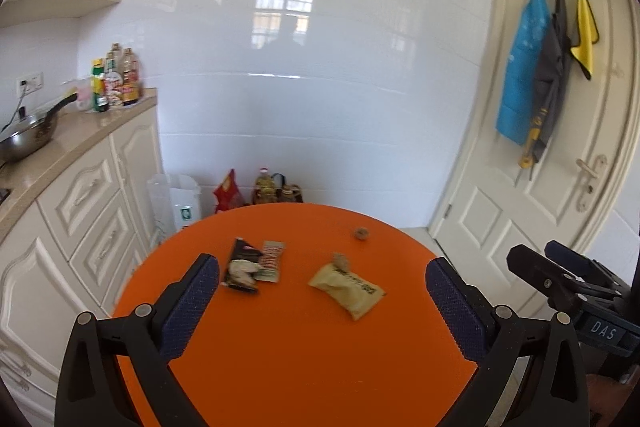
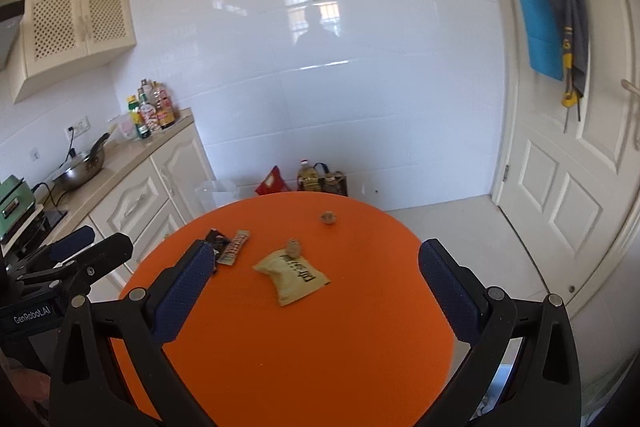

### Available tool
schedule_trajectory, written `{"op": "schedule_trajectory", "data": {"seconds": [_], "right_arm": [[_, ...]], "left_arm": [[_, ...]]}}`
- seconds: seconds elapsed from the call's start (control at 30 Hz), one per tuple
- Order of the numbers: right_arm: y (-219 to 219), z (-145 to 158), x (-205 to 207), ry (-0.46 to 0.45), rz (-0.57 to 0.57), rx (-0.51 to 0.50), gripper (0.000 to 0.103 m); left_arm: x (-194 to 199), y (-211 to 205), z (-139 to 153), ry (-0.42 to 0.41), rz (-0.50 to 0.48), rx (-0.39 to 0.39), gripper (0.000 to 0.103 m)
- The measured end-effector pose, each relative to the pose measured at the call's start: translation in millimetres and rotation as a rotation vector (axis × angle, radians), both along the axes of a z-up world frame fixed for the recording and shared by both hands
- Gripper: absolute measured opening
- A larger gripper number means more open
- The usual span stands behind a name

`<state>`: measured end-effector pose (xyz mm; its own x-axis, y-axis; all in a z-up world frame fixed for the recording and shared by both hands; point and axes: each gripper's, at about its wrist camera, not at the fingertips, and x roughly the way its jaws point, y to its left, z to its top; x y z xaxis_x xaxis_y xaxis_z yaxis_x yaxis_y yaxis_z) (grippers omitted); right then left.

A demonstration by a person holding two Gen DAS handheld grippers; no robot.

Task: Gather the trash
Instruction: 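Move both open tools back over the orange table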

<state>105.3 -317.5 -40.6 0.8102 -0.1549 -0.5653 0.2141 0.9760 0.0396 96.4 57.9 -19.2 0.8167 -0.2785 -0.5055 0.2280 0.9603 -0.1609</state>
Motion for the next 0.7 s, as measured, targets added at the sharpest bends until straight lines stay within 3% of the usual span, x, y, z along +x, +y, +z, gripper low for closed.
{"op": "schedule_trajectory", "data": {"seconds": [0.13, 0.33, 0.53, 0.7], "right_arm": [[13.3, -5.3, 11.6, 0.020, 0.029, -0.007, 0.103], [10.8, -15.8, 28.4, 0.052, 0.048, -0.006, 0.103], [11.9, -34.0, 58.4, 0.105, 0.080, -0.011, 0.103], [5.3, -64.9, 99.3, 0.181, 0.094, -0.009, 0.103]], "left_arm": [[-14.7, 10.8, -13.9, 0.010, 0.051, 0.008, 0.102], [-4.1, -4.7, -32.4, 0.067, 0.081, 0.021, 0.102], [47.0, -24.7, -37.0, 0.122, 0.107, 0.036, 0.102], [113.2, -37.8, -46.4, 0.171, 0.119, 0.057, 0.102]]}}
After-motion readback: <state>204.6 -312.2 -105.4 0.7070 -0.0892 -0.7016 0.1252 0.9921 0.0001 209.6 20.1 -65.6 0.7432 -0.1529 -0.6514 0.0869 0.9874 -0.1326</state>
